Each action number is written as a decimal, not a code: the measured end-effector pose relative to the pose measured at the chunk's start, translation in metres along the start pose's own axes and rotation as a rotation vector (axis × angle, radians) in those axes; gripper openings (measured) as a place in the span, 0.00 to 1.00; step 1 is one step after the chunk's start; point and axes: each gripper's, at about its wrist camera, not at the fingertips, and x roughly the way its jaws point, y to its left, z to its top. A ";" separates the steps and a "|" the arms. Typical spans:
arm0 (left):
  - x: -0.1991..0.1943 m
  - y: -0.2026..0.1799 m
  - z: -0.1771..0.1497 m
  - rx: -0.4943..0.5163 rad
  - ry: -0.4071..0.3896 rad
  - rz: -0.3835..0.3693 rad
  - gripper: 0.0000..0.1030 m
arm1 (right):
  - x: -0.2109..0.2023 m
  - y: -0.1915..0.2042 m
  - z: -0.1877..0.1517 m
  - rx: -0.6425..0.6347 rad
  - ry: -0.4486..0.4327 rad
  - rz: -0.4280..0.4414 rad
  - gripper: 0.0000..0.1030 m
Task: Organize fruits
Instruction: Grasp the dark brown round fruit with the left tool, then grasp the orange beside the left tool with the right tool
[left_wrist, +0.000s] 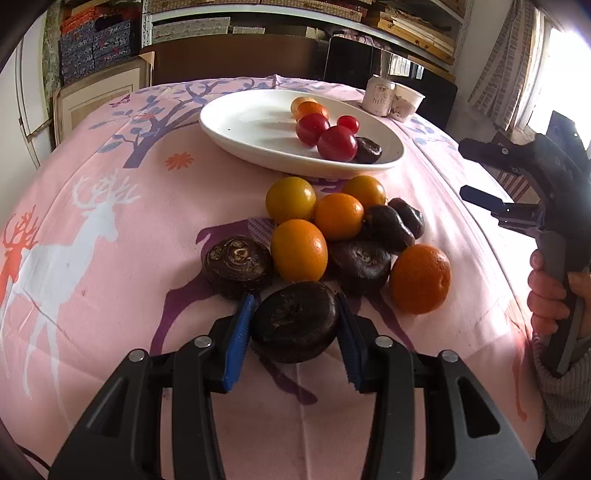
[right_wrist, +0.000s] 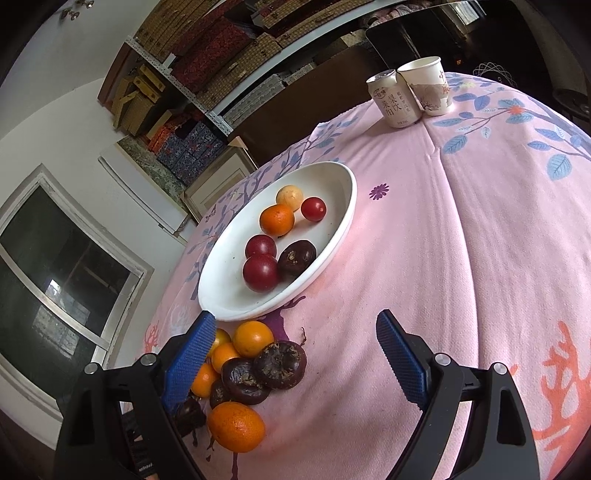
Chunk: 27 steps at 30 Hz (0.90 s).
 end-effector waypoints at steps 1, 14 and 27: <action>0.002 -0.001 0.002 0.003 -0.004 -0.002 0.41 | 0.000 0.002 -0.001 -0.010 0.004 0.000 0.87; 0.006 0.001 0.000 0.000 -0.002 -0.033 0.49 | 0.006 0.060 -0.068 -0.378 0.203 -0.027 0.80; 0.005 -0.007 -0.002 0.034 -0.008 -0.023 0.41 | 0.025 0.063 -0.074 -0.354 0.286 0.050 0.45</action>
